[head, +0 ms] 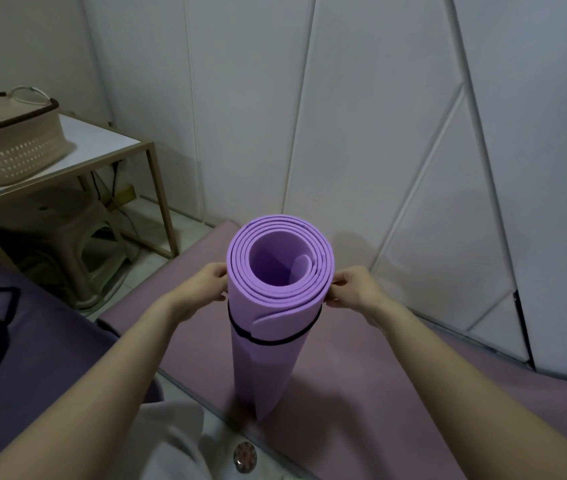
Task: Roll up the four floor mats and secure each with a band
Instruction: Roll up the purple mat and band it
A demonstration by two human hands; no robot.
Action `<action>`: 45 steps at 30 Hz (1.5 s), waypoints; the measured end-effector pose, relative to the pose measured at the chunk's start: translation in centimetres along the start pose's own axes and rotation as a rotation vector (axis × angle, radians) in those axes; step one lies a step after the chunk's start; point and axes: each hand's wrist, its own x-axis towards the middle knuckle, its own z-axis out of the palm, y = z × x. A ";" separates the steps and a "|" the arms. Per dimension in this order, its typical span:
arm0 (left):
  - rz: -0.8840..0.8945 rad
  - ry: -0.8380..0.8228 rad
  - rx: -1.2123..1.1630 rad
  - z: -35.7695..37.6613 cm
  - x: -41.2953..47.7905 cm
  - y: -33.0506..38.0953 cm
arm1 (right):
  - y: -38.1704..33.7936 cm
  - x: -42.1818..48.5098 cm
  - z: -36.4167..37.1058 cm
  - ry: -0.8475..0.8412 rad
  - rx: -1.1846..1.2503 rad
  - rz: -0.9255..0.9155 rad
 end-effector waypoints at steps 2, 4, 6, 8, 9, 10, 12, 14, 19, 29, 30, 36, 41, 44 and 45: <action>0.082 -0.049 -0.017 0.3 -0.2 0.1 | -0.1 0.4 -0.3 -0.035 -0.018 0.001; 0.148 -0.043 0.019 0.3 0.1 -0.1 | -0.1 1.2 -0.2 -0.010 -0.026 0.027; 0.196 -0.025 0.092 0.1 1.1 -0.4 | 0.0 2.1 0.3 0.011 -0.048 0.072; 0.190 -0.030 0.130 0.1 2.4 -1.3 | 0.3 2.9 1.0 -0.007 -0.070 0.123; 0.162 -0.028 0.145 0.1 3.0 -2.0 | 0.5 3.3 1.3 -0.011 -0.074 0.150; 0.124 -0.022 0.167 0.1 3.7 -3.0 | 0.7 3.7 1.7 -0.012 -0.072 0.171; 0.035 -0.007 0.228 0.1 5.1 -5.6 | 1.2 4.5 2.3 -0.020 -0.072 0.201; -0.034 -0.034 0.282 0.1 7.1 -9.2 | 1.9 5.3 2.8 -0.020 -0.089 0.233; -0.084 -0.073 0.359 1.9 7.2 -9.7 | 4.3 6.2 3.4 -0.011 -0.156 0.327; -0.272 0.001 0.030 2.7 4.2 -7.2 | 5.8 6.0 5.1 -0.061 -0.228 0.332; -0.333 0.027 -0.032 2.5 3.8 -6.9 | 5.8 5.9 5.1 -0.045 -0.212 0.301; -0.517 0.137 -0.345 2.2 1.5 -5.2 | 5.0 5.0 6.0 -0.007 -0.006 0.248; -0.526 0.209 -0.784 2.3 1.4 -5.4 | 4.7 3.8 6.2 0.063 0.156 0.276; -0.497 0.231 -0.801 3.2 1.9 -5.2 | 4.1 3.2 5.8 0.016 0.218 0.324; -0.502 0.229 -0.792 3.5 1.9 -5.0 | 4.0 3.1 5.6 -0.002 0.270 0.348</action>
